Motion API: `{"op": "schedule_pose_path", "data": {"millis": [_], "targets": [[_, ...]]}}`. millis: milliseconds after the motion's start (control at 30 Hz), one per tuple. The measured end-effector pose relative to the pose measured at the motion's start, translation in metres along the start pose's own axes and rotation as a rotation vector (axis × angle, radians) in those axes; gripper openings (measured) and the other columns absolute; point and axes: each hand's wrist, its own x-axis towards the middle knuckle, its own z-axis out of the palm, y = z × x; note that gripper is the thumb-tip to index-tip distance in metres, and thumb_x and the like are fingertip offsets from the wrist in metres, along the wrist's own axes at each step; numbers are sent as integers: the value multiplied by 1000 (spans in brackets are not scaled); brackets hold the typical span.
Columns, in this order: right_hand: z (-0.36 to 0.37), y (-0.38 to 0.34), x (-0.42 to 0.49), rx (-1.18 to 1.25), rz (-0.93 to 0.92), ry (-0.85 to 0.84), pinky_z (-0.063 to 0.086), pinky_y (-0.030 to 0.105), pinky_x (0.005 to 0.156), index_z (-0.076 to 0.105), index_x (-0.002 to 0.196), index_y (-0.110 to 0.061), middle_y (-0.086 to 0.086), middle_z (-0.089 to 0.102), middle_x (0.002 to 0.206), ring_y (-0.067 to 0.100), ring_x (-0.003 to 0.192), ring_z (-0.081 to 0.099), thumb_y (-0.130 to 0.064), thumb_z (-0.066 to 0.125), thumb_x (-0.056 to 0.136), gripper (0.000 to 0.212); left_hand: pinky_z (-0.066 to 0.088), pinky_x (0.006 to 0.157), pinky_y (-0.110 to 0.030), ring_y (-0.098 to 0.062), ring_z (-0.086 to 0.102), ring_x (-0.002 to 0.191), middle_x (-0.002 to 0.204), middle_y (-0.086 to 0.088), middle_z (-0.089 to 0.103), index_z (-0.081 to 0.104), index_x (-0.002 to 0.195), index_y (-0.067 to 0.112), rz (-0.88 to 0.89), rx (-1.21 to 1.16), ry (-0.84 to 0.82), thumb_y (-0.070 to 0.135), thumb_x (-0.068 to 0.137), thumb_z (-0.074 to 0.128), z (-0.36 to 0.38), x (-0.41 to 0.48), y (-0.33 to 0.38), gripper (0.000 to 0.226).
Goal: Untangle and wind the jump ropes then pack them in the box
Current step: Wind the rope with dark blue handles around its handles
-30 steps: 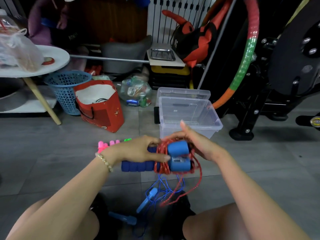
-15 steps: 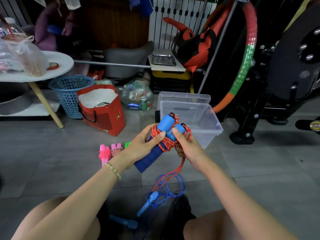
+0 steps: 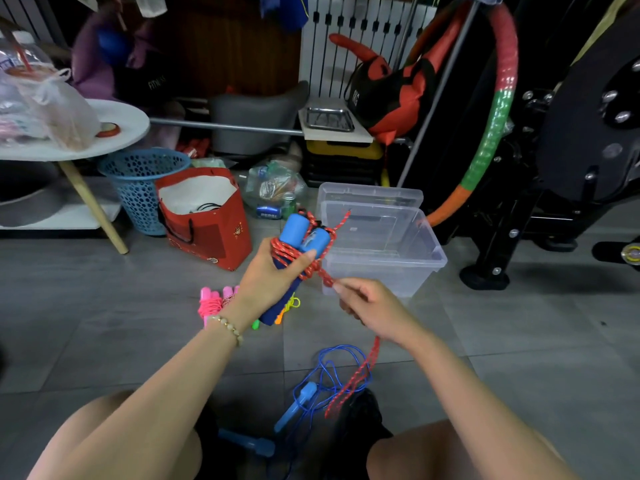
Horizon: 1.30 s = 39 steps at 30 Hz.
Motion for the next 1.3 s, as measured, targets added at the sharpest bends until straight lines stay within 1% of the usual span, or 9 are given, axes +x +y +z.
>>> {"op": "schedule_pose_path", "data": {"millis": [100,300,433,600,833,1000,1133,1200,1300], "targets": [[-13,8,-7,-168,-116,-40,37,26,61,67,97,-17,0,49,63,9,60,44,-22,53,95,16,48,66,-23,-7,60,67,83,7,62,48,105,19,15,199,-167,42,77,74,-11,7,-7,45],[-24,12,-13,-100,-157,-21,47,23,69,70,86,-6,-2,65,64,7,62,59,-13,64,87,9,43,74,-22,-8,60,86,93,13,61,46,110,33,48,638,-637,57,68,75,-1,-3,-8,57],[-11,11,-10,-45,-155,-97,49,16,71,69,82,-10,-9,68,68,2,66,63,-12,71,82,2,49,82,-31,-8,61,90,96,14,65,51,103,35,200,821,-689,81,53,62,13,-15,-5,69],[-17,11,0,-41,-115,-137,49,18,73,66,81,-13,-7,65,68,5,68,61,-13,82,69,20,35,68,-25,-11,50,79,81,16,54,53,96,32,309,963,-759,69,74,60,26,-29,10,43],[-40,11,-2,96,39,-114,37,21,63,65,70,-16,1,54,62,11,61,46,-53,57,79,39,52,81,-30,-7,63,85,92,13,67,60,103,30,196,504,-1005,50,76,72,34,-36,12,35],[-59,13,-15,457,237,-209,48,25,78,72,97,-10,12,66,97,20,87,61,-72,18,84,83,46,94,-19,1,61,105,113,13,67,57,110,39,129,264,-1016,48,78,66,36,-27,20,34],[-72,22,-24,862,312,-167,50,40,92,69,109,-5,19,65,118,29,109,62,-79,19,75,96,44,91,-12,7,59,105,113,18,64,54,112,37,44,65,-927,44,79,58,46,-17,22,35],[-74,29,-25,843,285,-55,48,37,76,73,105,-15,13,69,106,23,87,65,-83,20,70,93,44,94,-15,5,58,109,117,17,62,51,117,38,8,-38,-856,53,79,63,57,-13,20,42],[-74,33,-27,759,239,13,21,27,52,73,79,-26,-2,55,65,11,55,37,-77,9,81,81,46,88,-12,6,60,104,115,17,63,48,118,41,-53,-202,-727,51,83,61,76,-10,16,38]]}}
